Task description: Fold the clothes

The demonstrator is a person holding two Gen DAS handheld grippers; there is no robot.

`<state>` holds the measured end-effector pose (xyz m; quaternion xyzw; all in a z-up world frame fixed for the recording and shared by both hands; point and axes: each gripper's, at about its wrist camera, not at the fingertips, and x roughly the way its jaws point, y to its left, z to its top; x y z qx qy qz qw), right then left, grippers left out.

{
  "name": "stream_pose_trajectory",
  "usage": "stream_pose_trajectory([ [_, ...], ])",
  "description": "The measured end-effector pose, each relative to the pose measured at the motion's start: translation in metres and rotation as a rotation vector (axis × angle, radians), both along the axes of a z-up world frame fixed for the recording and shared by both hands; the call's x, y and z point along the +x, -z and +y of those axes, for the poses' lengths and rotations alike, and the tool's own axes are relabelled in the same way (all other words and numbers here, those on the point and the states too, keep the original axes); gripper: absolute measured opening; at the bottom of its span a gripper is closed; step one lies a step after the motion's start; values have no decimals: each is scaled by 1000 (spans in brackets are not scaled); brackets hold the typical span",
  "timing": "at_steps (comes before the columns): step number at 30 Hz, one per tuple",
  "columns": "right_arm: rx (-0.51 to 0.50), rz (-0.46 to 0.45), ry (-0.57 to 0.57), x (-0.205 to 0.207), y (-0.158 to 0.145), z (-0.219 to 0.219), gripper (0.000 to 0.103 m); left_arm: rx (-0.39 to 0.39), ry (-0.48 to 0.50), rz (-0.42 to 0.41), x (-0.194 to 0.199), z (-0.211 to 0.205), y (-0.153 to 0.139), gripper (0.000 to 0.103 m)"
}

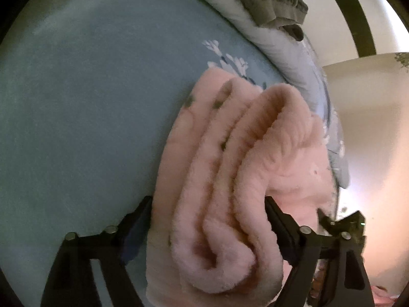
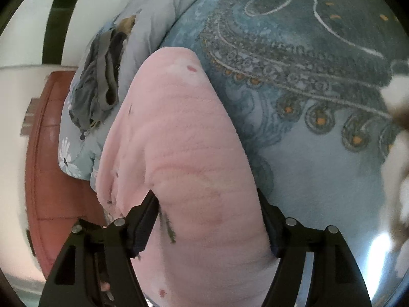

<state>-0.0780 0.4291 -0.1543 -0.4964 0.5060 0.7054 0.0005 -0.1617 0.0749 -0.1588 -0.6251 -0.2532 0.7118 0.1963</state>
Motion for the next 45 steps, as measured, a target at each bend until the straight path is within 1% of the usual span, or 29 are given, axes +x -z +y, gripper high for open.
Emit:
stream_pose_trajectory([
  [1, -13, -2, 9, 1, 0, 0, 72, -8, -11, 7, 3, 0, -3, 61],
  [2, -26, -4, 16, 1, -1, -1, 67, -16, -23, 14, 6, 0, -6, 57],
  [3, -31, -7, 19, 2, -3, -2, 56, -21, -31, 21, 9, -1, -11, 51],
  [4, -28, -7, 21, 2, -6, -4, 52, -26, -34, 27, 12, -1, -15, 47],
  [5, -24, 0, 22, 3, -9, -5, 46, -30, -36, 33, 15, 0, -20, 45],
  [6, -25, 8, 23, 4, -12, -5, 41, -34, -38, 40, 17, -1, -25, 43],
  [8, -43, 30, 27, 7, -21, -6, 39, -32, -38, 60, 21, 1, -35, 41],
  [12, -69, 75, 26, 12, -38, -7, 36, -37, -17, 116, 31, 5, -67, 40],
  [18, -54, 169, -12, 22, -75, 5, 35, -33, 16, 192, 43, 17, -113, 40],
  [22, -33, 229, -23, 31, -99, 22, 35, -50, 70, 240, 51, 44, -143, 40],
  [24, -24, 244, -18, 42, -108, 36, 35, -63, 106, 255, 56, 65, -155, 40],
  [27, -18, 247, 4, 62, -115, 59, 35, -64, 166, 271, 67, 97, -166, 40],
  [31, 20, 260, 47, 93, -120, 101, 35, -85, 287, 273, 78, 165, -170, 40],
  [34, 47, 246, 84, 122, -118, 139, 35, -82, 365, 244, 91, 213, -165, 40],
  [39, 125, 196, 122, 173, -118, 209, 35, -66, 490, 193, 121, 294, -154, 40],
  [41, 152, 163, 137, 194, -119, 241, 35, -47, 534, 162, 138, 333, -145, 40],
  [45, 221, 89, 157, 228, -121, 298, 35, 0, 593, 102, 170, 390, -126, 40],
])
